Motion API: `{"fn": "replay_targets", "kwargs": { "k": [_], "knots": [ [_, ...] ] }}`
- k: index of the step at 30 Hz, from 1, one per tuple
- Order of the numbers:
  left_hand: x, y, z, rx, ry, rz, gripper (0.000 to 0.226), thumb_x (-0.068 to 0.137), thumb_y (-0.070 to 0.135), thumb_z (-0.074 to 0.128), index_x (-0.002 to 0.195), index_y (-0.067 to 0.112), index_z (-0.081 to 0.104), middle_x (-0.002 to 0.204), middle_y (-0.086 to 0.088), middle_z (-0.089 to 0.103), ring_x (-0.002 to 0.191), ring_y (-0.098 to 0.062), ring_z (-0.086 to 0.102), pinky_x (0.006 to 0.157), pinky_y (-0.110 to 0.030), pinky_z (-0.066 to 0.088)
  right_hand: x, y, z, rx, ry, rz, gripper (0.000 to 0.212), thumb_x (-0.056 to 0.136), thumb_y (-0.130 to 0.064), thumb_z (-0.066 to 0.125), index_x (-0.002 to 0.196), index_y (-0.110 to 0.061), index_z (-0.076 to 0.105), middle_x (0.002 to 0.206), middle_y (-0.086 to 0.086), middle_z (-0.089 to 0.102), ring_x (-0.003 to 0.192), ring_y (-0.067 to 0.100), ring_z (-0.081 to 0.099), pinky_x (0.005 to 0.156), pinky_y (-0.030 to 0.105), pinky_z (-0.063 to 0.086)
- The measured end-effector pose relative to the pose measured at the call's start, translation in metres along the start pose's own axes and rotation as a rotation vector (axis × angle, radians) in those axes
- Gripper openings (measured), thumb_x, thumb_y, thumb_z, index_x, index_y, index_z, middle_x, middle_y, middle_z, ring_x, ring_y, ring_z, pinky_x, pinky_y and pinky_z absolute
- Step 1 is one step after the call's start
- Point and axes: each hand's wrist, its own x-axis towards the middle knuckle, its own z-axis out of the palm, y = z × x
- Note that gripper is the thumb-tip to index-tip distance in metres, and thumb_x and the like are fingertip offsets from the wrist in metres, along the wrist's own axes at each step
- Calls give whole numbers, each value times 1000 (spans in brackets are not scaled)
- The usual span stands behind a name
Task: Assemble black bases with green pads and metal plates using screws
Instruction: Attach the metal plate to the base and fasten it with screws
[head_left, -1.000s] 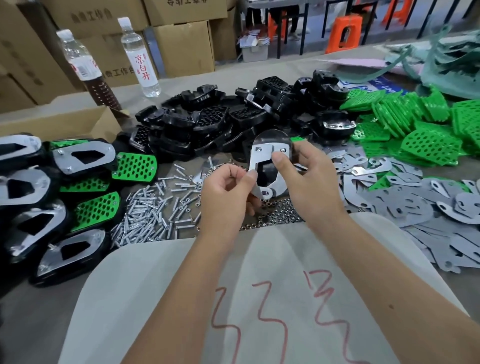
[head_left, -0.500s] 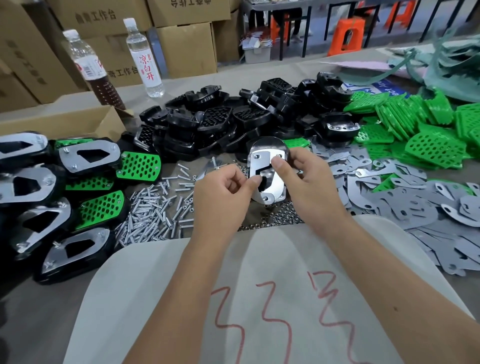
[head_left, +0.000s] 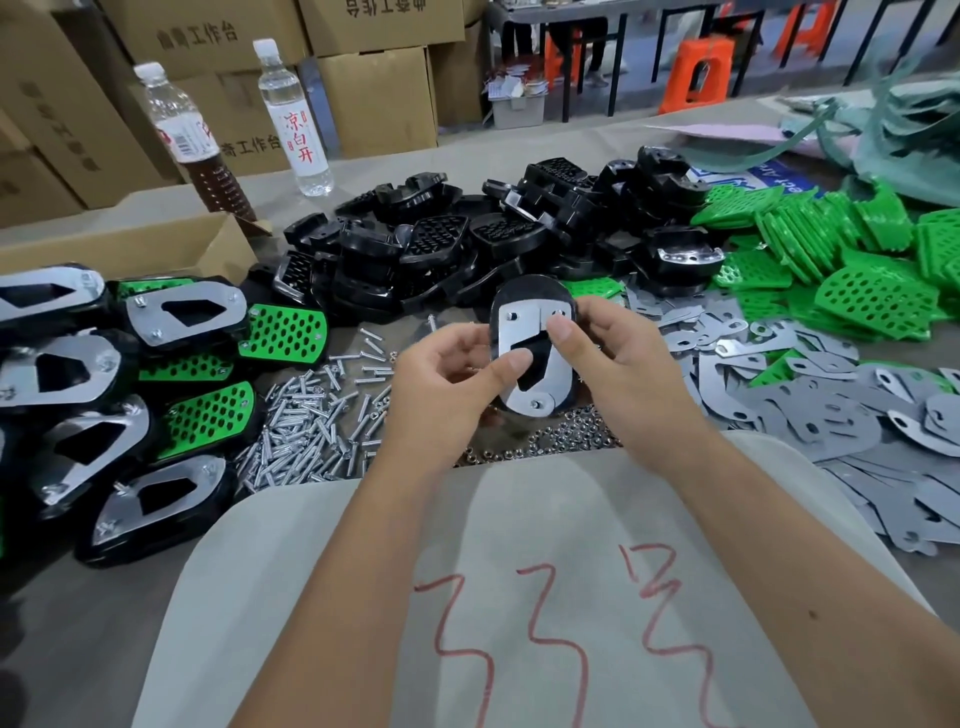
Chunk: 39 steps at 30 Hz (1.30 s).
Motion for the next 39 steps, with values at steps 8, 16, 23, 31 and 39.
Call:
{"fn": "replay_targets", "kwargs": {
  "k": [8, 16, 23, 31, 39],
  "knots": [
    [1, 3, -3, -208, 108, -50, 25, 75, 20, 90, 87, 17, 68, 85, -8, 70, 72, -20, 65, 51, -28, 52, -2, -2, -2, 129, -266, 107, 30, 104, -2, 57, 132, -8, 63, 112, 17, 75, 102, 29, 74, 79, 41, 64],
    [0, 3, 1, -172, 94, -78, 25, 75, 29, 84, 86, 15, 65, 85, -10, 72, 78, -26, 67, 77, -47, 58, -2, 0, -3, 45, -236, 118, 23, 104, -4, 57, 125, -11, 64, 101, 14, 75, 80, 22, 64, 70, 29, 53],
    [2, 0, 0, -122, 116, -81, 21, 82, 26, 81, 99, 15, 77, 95, -16, 78, 83, -26, 77, 80, -48, 64, -4, 3, 3, -95, -244, 157, 24, 104, -13, 60, 128, -17, 59, 105, 5, 77, 83, 21, 71, 80, 42, 60],
    [1, 5, 0, -173, 84, -148, 19, 95, 18, 74, 111, 7, 72, 107, -20, 76, 90, -28, 73, 86, -52, 62, -5, 1, 3, -137, -294, 104, 29, 105, -4, 56, 129, -17, 65, 96, -1, 78, 78, 10, 67, 73, 26, 54],
    [3, 11, -4, -292, 200, -160, 17, 101, 7, 63, 117, 10, 69, 119, -19, 74, 114, -45, 69, 95, -66, 56, -6, 2, 12, -430, -53, -14, 19, 103, -20, 61, 121, -17, 70, 81, -7, 73, 70, 8, 64, 74, 26, 53]
  ]
}}
